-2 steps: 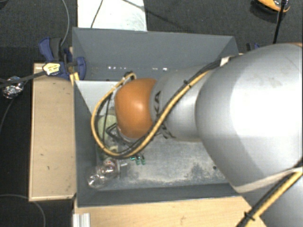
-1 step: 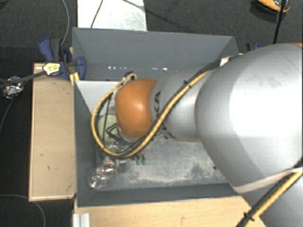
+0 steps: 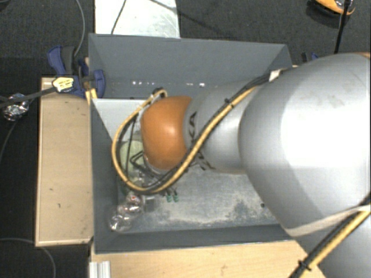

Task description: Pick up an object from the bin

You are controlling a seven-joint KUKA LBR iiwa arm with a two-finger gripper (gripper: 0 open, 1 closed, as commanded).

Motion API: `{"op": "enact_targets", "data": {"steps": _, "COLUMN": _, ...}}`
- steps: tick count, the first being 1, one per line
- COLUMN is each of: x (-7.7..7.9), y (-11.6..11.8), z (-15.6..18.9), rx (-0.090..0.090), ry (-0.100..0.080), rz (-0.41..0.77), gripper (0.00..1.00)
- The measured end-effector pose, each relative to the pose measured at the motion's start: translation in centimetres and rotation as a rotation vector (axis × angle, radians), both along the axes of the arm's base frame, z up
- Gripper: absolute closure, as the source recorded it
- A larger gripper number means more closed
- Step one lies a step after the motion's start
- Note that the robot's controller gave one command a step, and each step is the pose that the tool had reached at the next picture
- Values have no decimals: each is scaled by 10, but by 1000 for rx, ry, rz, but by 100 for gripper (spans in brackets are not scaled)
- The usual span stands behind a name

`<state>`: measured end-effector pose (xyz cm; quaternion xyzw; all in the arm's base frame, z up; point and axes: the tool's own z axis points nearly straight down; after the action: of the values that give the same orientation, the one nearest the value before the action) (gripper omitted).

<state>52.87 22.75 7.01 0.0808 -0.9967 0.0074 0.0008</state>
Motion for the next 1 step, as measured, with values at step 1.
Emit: {"op": "enact_targets", "data": {"steps": 1, "x": 2, "y": 0, "z": 0, "rx": 0, "ry": 0, "rz": 12, "gripper": 100}}
